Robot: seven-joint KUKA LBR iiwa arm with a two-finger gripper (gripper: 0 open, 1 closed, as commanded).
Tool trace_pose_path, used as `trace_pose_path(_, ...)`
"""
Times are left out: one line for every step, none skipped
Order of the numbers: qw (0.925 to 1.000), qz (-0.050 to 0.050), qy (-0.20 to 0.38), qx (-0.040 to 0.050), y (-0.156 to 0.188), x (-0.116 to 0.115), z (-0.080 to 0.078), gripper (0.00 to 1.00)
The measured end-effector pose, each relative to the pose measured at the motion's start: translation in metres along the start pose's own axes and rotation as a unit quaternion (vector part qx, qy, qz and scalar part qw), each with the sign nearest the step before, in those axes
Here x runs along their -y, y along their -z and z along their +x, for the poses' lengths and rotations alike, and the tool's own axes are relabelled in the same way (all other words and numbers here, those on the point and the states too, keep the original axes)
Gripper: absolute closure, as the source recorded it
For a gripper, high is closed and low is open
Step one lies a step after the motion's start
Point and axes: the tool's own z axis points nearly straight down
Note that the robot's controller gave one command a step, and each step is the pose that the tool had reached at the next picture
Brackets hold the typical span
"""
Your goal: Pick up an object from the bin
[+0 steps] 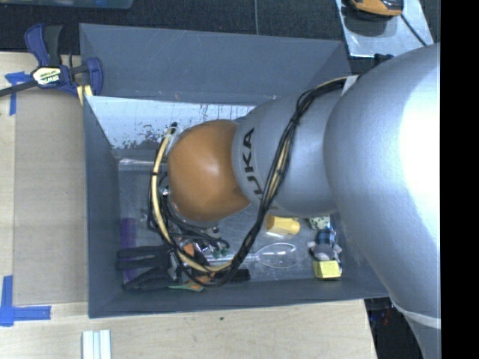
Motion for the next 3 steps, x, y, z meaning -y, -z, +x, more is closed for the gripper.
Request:
trace_pose_path(0.9985,0.000,-0.055,0.0037,-0.021,0.023,0.008,0.00)
trace_pose_path(1.0000,0.000,-0.005,0.0020,-0.013,0.006,0.002,1.00)
trace_pose_path(1.0000,-0.001,-0.005,0.0019,-0.013,0.006,0.002,1.00)
